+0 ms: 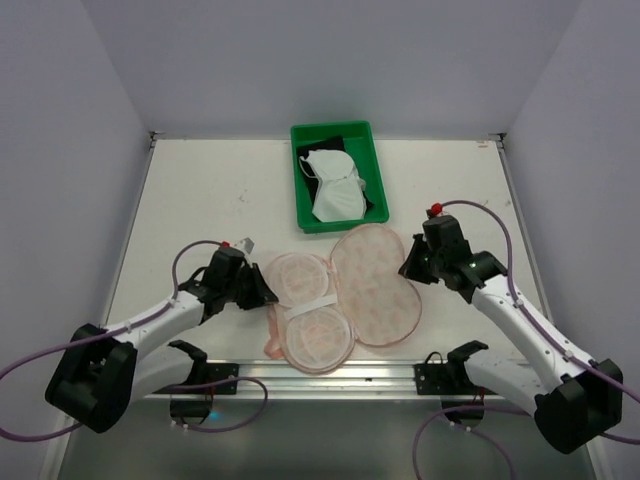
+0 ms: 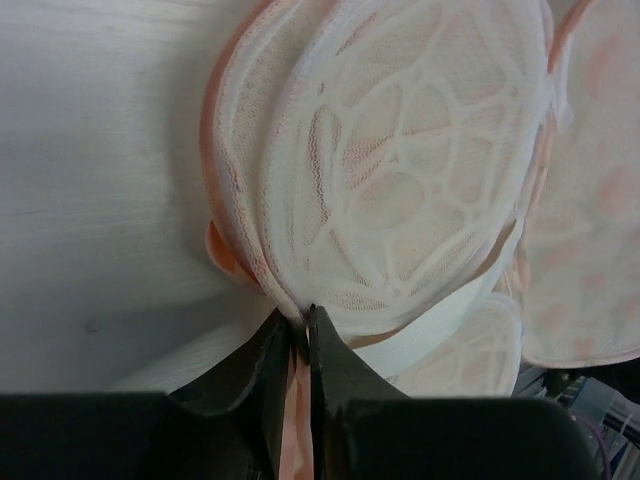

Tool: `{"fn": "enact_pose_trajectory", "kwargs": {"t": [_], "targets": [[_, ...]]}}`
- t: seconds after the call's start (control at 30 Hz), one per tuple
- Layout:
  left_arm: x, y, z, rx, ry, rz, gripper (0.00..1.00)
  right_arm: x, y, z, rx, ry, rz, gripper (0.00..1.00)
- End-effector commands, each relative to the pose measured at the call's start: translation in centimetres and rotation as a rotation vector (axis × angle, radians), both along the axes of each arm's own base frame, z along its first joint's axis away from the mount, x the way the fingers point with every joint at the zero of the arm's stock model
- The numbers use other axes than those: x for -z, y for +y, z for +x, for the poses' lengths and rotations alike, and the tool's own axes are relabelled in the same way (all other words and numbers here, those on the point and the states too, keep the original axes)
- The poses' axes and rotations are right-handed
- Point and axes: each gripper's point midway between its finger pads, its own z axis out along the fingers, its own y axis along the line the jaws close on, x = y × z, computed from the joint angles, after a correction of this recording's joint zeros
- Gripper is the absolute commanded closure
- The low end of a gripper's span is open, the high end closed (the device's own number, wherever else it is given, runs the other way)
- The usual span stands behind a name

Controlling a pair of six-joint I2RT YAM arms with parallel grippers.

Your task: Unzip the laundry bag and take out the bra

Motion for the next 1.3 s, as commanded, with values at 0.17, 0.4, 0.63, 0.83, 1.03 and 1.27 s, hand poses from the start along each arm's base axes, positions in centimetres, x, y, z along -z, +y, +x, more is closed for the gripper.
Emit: {"fn": "enact_pose_trajectory", "kwargs": {"t": [0.17, 0.4, 0.63, 0.83, 1.03, 1.27], "targets": [[-3.8, -7.7, 2.3, 0.023, -0.072, -0.151, 0.87, -7.4, 0.3, -0.8, -0.1, -0.102, -0.094, 1.0], [-4.2, -12.8, 3.0, 0.04, -0.075, -0.208, 0.88, -9.0, 3.6, -2.4, -0.211, -0.099, 0.007, 1.0], [-3.7, -16.8, 2.0, 0.103, -0.047, -0.259, 0.87, -9.6, 8.3, -4.2, -0.336, -0.073, 0.169, 1.0], [-3.4, -17.4, 1.2, 0.121, -0.037, -0.266, 0.75, -8.5, 12.0, -5.2, -0.427, -0.034, 0.286, 0.99], [-3.5, -15.8, 0.9, 0.102, -0.061, -0.234, 0.5, -4.9, 13.6, -5.1, -0.434, 0.026, 0.32, 1.0], [-3.4, -14.2, -0.4, 0.099, -0.061, -0.232, 0.36, -0.1, 14.6, -4.4, -0.402, 0.079, 0.303, 1.0]]}}
